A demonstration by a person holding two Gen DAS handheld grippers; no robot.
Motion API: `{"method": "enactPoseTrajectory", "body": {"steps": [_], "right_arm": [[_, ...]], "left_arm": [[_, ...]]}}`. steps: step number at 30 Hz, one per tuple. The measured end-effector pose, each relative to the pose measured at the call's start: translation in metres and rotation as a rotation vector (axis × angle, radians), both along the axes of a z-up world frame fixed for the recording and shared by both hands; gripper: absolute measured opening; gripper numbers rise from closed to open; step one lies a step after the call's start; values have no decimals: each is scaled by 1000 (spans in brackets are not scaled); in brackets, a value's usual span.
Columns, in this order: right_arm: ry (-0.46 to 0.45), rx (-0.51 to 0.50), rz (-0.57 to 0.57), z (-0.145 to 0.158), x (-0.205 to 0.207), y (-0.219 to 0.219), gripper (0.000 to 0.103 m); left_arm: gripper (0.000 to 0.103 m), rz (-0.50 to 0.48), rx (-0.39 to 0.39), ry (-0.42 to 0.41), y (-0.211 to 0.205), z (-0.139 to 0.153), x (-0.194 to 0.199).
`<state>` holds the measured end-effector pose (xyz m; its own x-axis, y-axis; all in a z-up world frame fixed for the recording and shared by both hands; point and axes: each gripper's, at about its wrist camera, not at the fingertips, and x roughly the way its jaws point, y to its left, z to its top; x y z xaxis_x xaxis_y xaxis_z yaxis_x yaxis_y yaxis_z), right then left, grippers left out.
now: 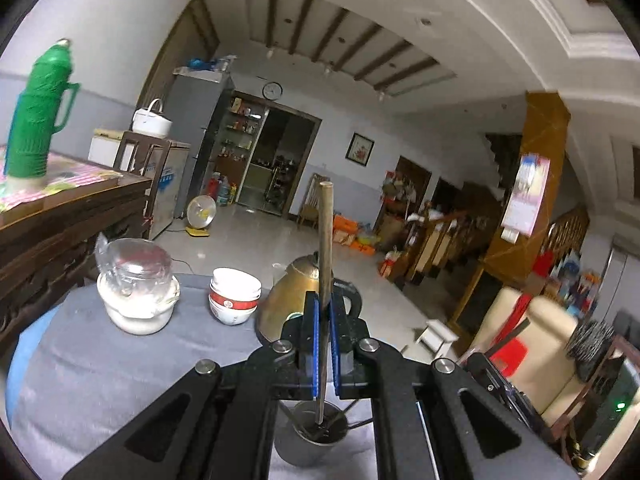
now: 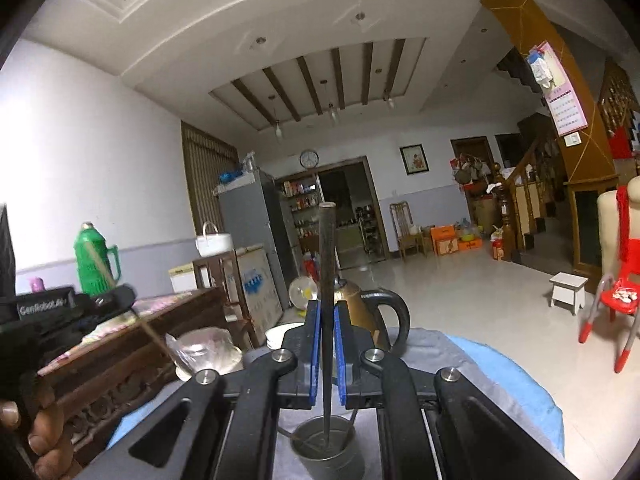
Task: Organize utensils
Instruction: 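Raise both held chopsticks upright and carry them over the grey cup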
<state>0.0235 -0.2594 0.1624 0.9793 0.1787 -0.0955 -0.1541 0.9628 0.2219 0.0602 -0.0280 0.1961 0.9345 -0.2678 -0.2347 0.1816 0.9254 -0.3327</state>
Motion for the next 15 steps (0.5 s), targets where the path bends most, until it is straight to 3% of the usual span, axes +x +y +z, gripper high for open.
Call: {"method": "enactPoseTrajectory", "body": {"steps": [9,15], "right_arm": [[127,-51,39,-25,37,2,7],[191,-72,53,-37,51,6,7]], "left_arm": [[5,-20,73,143,-35,-48,56],[5,-22,90,206,-39,-64,75]]}}
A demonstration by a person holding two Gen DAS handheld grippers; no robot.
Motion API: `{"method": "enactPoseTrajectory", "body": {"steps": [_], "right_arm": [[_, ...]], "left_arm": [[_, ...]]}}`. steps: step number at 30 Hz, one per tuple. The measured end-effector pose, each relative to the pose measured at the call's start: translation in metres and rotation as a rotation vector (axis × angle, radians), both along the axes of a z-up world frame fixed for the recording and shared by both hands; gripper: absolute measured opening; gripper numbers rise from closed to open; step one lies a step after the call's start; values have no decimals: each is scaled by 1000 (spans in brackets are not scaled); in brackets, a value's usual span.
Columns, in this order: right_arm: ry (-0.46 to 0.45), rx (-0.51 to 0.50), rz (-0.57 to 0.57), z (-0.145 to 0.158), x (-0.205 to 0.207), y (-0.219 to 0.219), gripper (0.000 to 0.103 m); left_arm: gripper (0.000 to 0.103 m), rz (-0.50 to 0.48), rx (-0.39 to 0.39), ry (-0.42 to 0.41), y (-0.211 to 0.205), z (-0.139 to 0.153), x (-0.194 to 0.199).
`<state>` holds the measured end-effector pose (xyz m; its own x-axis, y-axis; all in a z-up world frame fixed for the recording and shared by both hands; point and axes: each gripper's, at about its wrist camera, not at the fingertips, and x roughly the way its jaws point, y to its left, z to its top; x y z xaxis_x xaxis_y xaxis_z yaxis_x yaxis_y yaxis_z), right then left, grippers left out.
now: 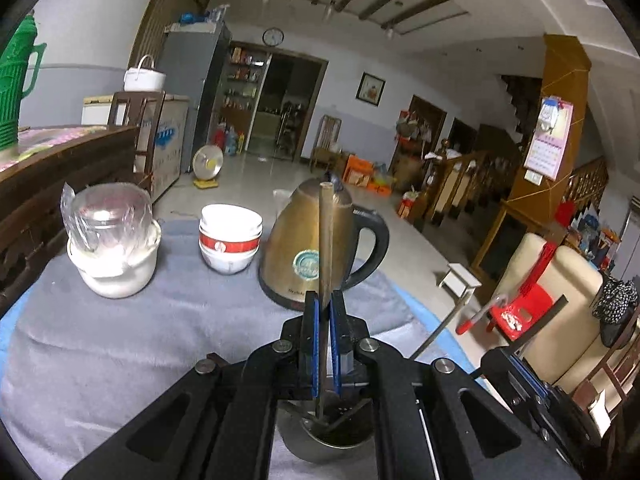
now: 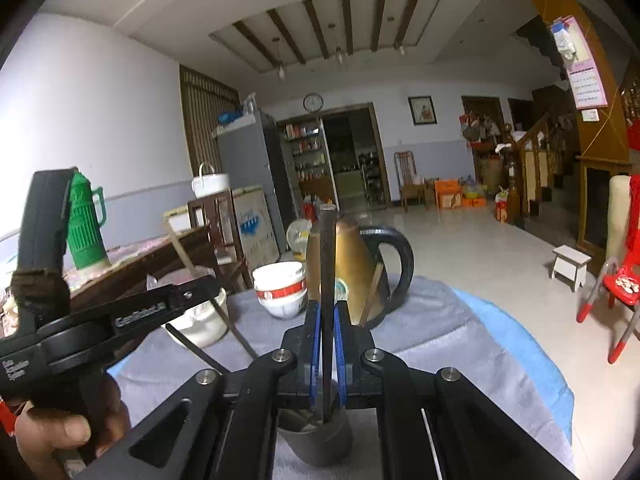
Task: Organize utensils
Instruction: 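Raise both held chopsticks upright and carry them over the grey cup, then open both tools to release the chopsticks into the grey cup, then move both open tools back toward the remaining chopsticks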
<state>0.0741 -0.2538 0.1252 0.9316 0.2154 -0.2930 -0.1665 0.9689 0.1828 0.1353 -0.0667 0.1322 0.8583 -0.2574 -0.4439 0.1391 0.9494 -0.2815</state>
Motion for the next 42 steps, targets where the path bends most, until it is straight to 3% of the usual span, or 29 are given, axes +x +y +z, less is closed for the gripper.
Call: {"method": "enactPoseTrajectory", "body": {"steps": [14,16,17,18,19,20,21,24,28,34,38,42], "right_arm": [[99,-65,-5,-14,10,14,9],[112,-81,-26,-13,9,15,10],[108,-81,-43,-11,6,14,12],[101,-81,-54,-9,3,13,25],[90,-76,-67,-6,-1,10,54],[74,-64,-79,-2,-7,6,72],[59,-58,-90,2,-13,3,83],[36,-60,-115,11,-33,-4,83],[15,-9,-138,11,-71,-19,83],[57,-1,-105,-20,-109,-11,83],[146,-8,-69,-51,-120,1,83],[258,-36,1,-80,-118,17,83]], "left_arm": [[6,-25,51,77,-6,-6,11],[15,-9,69,69,-3,1,5],[33,-6,68,61,0,6,1],[56,3,62,43,5,14,-8],[64,14,58,22,9,20,-15],[71,37,55,-19,16,29,-27],[73,56,54,-56,23,37,-39],[75,75,42,-116,46,53,-72],[86,167,32,-167,85,56,-113],[89,270,78,-44,131,-1,-150],[89,314,128,116,149,-61,-158],[89,341,116,244,160,-101,-161]]}}
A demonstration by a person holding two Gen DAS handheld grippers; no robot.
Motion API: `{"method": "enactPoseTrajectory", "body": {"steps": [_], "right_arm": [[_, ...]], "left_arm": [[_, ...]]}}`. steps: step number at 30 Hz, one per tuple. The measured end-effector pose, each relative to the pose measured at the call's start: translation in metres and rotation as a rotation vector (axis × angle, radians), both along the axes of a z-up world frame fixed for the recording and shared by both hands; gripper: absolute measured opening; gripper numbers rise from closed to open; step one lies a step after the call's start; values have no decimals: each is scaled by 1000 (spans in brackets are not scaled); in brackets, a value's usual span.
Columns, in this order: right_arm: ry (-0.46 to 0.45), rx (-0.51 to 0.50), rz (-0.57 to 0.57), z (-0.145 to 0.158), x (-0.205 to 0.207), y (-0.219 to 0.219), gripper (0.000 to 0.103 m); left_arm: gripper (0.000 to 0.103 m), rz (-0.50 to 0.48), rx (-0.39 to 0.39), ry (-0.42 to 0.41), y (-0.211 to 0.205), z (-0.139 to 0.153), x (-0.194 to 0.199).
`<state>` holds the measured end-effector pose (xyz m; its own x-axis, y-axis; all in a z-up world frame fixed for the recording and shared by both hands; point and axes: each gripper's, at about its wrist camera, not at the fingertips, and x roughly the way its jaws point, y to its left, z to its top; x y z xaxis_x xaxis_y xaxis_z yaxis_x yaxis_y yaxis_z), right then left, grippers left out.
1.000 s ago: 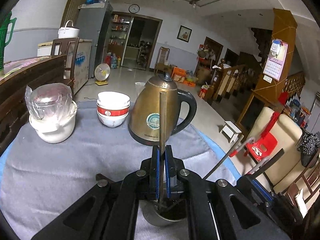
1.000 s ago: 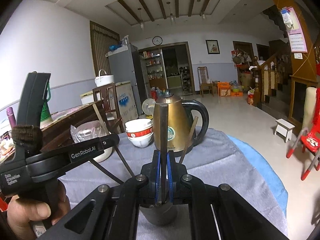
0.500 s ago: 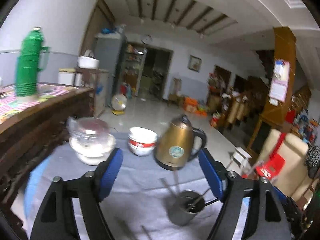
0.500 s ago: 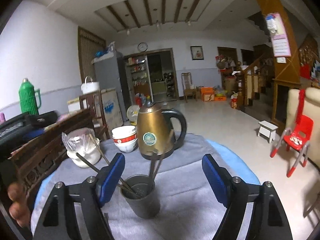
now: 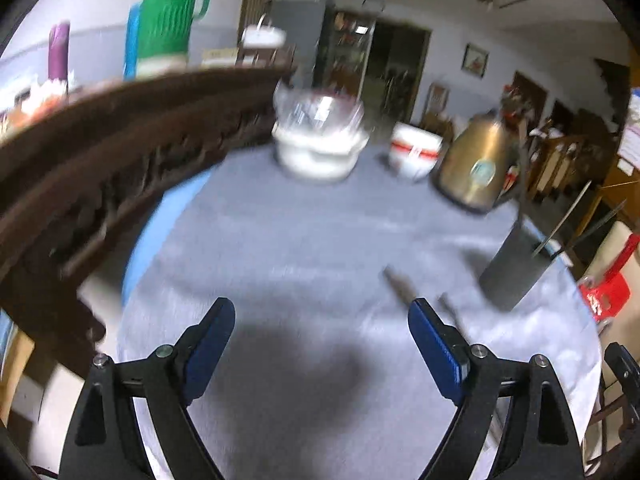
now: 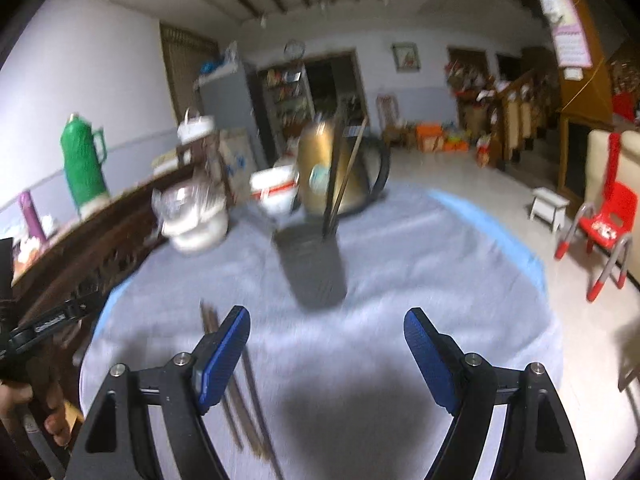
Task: Organize utensils
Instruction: 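Move both open tools back toward the remaining chopsticks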
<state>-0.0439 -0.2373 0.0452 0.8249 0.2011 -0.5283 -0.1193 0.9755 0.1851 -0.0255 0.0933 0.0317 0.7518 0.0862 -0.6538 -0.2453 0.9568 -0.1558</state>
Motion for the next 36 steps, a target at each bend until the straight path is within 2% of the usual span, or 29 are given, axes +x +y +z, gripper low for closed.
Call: {"method": "enactPoseTrajectory", "body": {"steps": [2,5,9,13,15,18,24,26,28,31,36], "right_arm": [[57,-4,31,-13,5,6,83],[115,0,62,-27,9,14,83],[118,-8,101,-32,3,24,83],[79,1,120,-20,0,27,83],[43,13,120,-8,-3,25,83],[-31,32,111,21,-2,17,83],[-200,67,117,95,1,0,83],[-262,94,102,119,-1,-8,83],[-289,108,93,131,-4,-11,86],[-256,111,115,121,0,-6,86],[23,56,192,49,20,16,86]], "left_arm": [[89,3,6,43,0,-15,0],[88,-1,20,62,-2,-24,-2],[89,-15,36,69,-9,-28,0],[89,-29,37,62,-13,-20,1],[89,-37,48,38,-15,-9,1],[89,-63,86,-32,-22,24,-4],[89,-135,135,-159,-42,91,-13],[91,-156,127,-181,-47,102,-15],[93,-175,122,-174,-52,101,-14],[93,-179,141,-113,-59,80,-7],[93,-191,117,111,-58,24,8]]}}
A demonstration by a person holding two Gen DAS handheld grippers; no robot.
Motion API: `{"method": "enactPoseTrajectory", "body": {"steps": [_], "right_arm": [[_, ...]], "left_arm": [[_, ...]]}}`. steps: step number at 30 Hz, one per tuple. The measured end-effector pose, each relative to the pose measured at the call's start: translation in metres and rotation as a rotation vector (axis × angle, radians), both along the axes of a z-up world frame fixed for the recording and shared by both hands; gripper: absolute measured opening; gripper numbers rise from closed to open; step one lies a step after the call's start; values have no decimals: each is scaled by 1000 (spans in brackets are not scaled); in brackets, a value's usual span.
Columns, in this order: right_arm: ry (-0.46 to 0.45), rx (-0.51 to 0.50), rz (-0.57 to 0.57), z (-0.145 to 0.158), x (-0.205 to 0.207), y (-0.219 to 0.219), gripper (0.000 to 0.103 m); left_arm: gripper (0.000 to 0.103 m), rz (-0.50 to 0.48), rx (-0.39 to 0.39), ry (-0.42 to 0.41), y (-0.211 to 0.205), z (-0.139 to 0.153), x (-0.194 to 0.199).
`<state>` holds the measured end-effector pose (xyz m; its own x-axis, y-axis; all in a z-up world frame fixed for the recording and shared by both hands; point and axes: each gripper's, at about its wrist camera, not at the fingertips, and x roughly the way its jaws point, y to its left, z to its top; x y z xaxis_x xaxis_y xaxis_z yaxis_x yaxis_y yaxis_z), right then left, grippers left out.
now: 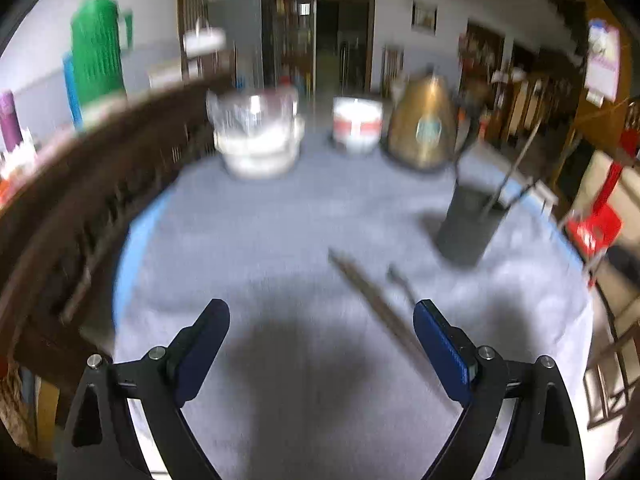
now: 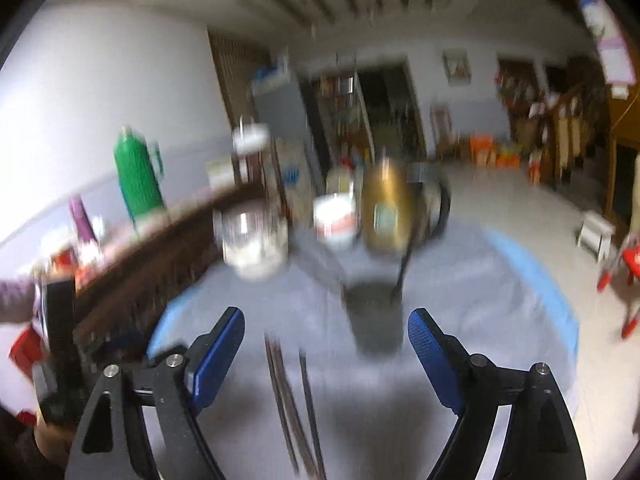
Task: Organize utensils
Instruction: 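Move both open tools back toward the remaining chopsticks, then close the right tool on a brown chopstick while the left tool grasps another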
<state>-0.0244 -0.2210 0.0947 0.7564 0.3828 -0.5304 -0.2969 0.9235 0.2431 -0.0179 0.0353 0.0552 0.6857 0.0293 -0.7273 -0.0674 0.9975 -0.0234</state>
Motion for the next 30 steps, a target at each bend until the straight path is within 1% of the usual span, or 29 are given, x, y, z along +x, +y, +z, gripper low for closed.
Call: {"method": "enactPoseTrajectory", "body": {"steps": [2,3,6,8,10,12,14,17,18,19,20,21,22,26,28,30], "right_arm": [[166,-37,36,-41,11,7,86],[224,-51,42,-57,13,7,86],[364,-86,64,-92,22,9,86],[413,-114,82,-103,29,12,86],[417,-134,105,-104,31,12,86],[408,-145,132,-101,39,19,86],[418,-152,158,-101,49,27,86],[423,-175,160,-106,68,43,86],[429,-184,157,-108,76,47,84],[437,-191,161,-110,87,52,77],[444,-197,167,-112,95,59,72],[457,-210,172,-114,104,65,61],[470,-226,176,-116,111,70,52],[489,-252,238,-117,129,93,50],[507,-274,261,-121,137,103,41],[536,-290,267,-129,144,109,38]], "left_arm": [[93,-3,-1,101,3,-24,5],[93,1,-1,138,5,-33,5],[93,17,-4,229,11,-58,3],[93,17,-2,277,13,-67,6],[93,13,2,297,13,-70,7],[93,8,-6,295,12,-71,7],[93,-2,-13,303,11,-71,10],[93,-15,-11,306,9,-71,11],[93,-17,-8,307,9,-72,10],[93,-19,-8,308,8,-72,10],[93,-19,-11,310,9,-72,10],[93,-19,-14,314,9,-72,11],[93,-19,-19,318,10,-73,12],[93,-3,-39,319,18,-71,17],[93,9,-64,320,22,-71,21],[93,24,-83,327,26,-71,26]]}}
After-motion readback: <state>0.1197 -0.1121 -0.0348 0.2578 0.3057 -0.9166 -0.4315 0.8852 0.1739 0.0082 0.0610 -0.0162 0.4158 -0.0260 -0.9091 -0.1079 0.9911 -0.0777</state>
